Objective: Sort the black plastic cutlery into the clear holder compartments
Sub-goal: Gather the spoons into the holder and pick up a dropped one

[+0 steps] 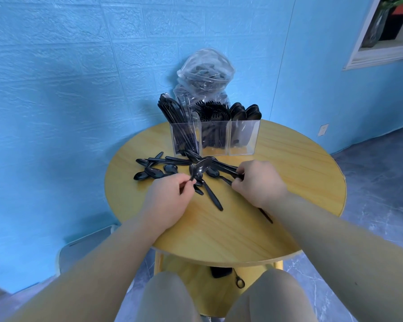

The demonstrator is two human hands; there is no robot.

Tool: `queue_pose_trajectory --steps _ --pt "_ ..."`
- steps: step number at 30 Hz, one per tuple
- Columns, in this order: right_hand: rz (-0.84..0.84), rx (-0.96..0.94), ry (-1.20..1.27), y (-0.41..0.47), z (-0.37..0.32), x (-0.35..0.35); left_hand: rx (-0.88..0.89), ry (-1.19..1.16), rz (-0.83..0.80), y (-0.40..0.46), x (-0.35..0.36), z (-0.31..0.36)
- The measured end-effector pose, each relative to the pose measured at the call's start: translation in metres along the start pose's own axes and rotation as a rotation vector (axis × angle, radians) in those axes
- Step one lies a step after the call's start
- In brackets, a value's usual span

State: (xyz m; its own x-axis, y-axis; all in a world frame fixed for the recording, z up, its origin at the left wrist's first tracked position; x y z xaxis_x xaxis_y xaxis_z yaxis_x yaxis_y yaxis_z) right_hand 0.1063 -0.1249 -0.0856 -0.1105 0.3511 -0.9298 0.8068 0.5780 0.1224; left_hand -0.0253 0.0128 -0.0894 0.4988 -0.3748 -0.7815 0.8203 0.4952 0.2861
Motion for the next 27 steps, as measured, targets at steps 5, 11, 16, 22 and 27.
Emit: queue_pose_trajectory --steps 5,11,16,22,27 --pt "0.141 0.054 0.192 0.001 0.013 -0.009 0.057 -0.067 0.032 -0.002 0.0 0.004" --pt "0.261 0.179 0.633 -0.003 0.026 -0.024 0.041 -0.115 0.084 -0.002 -0.004 -0.002" --pt "0.162 0.091 0.962 -0.004 0.006 -0.015 0.027 -0.131 0.094 -0.002 -0.005 -0.004" --pt "0.037 0.038 1.003 -0.004 -0.011 0.004 0.045 -0.19 0.025 -0.002 0.003 -0.004" --pt "0.112 0.012 1.052 -0.004 -0.018 0.001 0.172 -0.064 -0.027 -0.009 0.004 0.018"
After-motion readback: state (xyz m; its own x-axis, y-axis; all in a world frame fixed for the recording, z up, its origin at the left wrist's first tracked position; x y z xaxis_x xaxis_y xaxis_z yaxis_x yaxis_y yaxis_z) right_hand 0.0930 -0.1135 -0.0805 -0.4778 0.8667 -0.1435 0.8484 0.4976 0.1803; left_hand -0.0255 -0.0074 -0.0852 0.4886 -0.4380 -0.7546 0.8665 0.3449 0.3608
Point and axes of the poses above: each hand's wrist, its own y-axis towards the middle knuckle, its own x-axis out of the palm, z = x × y, the point moved 10 cm from there along y, towards the middle knuckle
